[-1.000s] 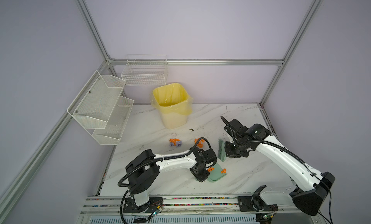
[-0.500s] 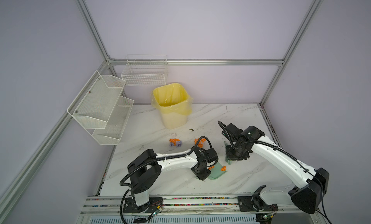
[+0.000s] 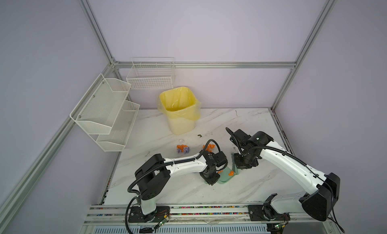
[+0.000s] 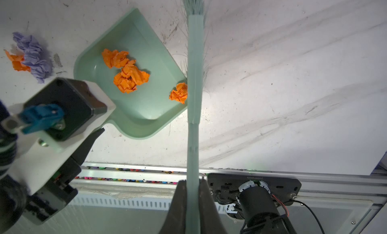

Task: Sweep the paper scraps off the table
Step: 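Sweep again toward the dustpan, then raise the brush away with the right gripper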

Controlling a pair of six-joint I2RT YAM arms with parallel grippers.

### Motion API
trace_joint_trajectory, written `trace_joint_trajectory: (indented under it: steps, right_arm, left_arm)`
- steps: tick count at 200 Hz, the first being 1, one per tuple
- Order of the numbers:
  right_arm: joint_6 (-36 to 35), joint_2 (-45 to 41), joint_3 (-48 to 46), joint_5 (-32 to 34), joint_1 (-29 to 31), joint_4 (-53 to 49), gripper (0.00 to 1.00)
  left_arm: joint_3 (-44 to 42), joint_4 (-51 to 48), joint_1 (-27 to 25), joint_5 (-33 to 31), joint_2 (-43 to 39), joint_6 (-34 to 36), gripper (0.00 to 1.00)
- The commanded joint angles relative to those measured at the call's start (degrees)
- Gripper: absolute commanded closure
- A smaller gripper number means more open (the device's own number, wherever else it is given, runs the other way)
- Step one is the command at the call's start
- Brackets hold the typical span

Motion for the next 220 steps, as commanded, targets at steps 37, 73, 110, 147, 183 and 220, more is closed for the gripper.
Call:
trace_joint_trajectory:
  steps: [37, 73, 110, 147, 183, 220]
  right_arm:
    - [2.2, -3.4, 4.2, -5.4, 0.5, 3.8, 1.00]
    - [5.7, -3.0, 7.7, 4.3, 0.5, 3.5, 1.00]
    - [7.0, -3.6, 7.6, 8.1, 0.5, 7.2, 1.00]
    - [8.4, -3.8, 6.6, 11.8, 0.4, 10.5, 1.00]
    - [8.2, -3.2, 7.4, 16.3, -0.8, 13.6, 1.00]
    - [5.2, -1.2, 6.9, 14.9, -5.0, 18.1, 1.00]
  left_arm:
    - [4.3, -1.6, 0.7, -1.2, 0.5, -0.8, 0.94]
    - [4.2, -0.8, 0.7, -1.8, 0.2, -1.3, 0.94]
    - [4.7, -0.1, 0.7, -2.6, 0.1, -1.8, 0.94]
    - [4.5, 1.2, 0.7, -3.6, -0.4, -2.4, 0.94]
    - [3.5, 4.4, 0.7, -4.9, -0.6, -3.1, 0.94]
    - [1.1, 9.2, 0.7, -4.7, -1.6, -5.3, 0.95]
